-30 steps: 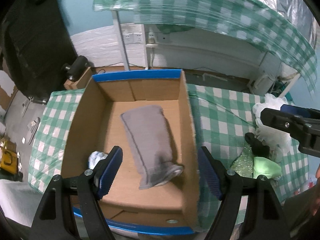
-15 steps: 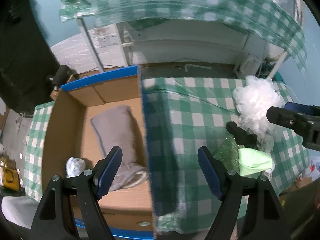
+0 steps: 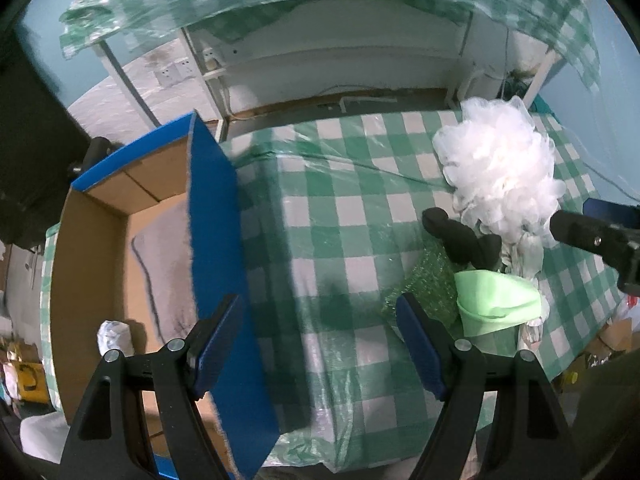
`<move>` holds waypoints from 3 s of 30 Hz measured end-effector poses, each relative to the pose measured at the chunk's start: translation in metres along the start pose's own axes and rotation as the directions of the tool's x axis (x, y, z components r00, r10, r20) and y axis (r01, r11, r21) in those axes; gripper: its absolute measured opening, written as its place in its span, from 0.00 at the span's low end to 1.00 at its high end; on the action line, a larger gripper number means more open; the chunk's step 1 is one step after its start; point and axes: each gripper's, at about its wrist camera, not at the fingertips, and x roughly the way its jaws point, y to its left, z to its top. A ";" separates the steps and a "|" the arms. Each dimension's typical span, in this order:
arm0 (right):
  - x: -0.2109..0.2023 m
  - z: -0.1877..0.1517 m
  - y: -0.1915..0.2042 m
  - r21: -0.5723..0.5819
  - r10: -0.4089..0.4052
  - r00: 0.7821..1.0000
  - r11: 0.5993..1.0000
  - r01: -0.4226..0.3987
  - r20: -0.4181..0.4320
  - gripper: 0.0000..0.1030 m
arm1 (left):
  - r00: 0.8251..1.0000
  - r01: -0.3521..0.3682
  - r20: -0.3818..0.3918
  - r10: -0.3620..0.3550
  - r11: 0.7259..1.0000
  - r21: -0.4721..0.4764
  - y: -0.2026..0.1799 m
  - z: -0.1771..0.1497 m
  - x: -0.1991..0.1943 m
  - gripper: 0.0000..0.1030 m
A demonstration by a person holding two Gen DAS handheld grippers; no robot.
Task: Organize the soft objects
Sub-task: 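Withdraw both open tools from the box back toward the pile, then close the right tool on the white plastic bundle while the left tool grasps the green scrubber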
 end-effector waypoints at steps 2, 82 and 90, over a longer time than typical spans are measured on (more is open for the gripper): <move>0.005 -0.004 -0.009 0.012 -0.006 1.000 1.000 0.006 -0.018 0.76 | 1.000 -0.001 -0.011 0.001 1.000 0.008 -0.005 0.001 0.005 0.77; 0.057 -0.049 -0.137 0.187 -0.024 0.977 0.980 0.064 -0.211 0.57 | 0.973 0.115 -0.222 -0.067 0.970 0.212 -0.096 -0.013 0.097 0.70; 0.066 -0.052 -0.128 0.140 -0.036 0.971 0.988 0.071 -0.236 0.57 | 0.980 0.107 -0.191 -0.063 0.967 0.230 -0.084 -0.009 0.097 0.25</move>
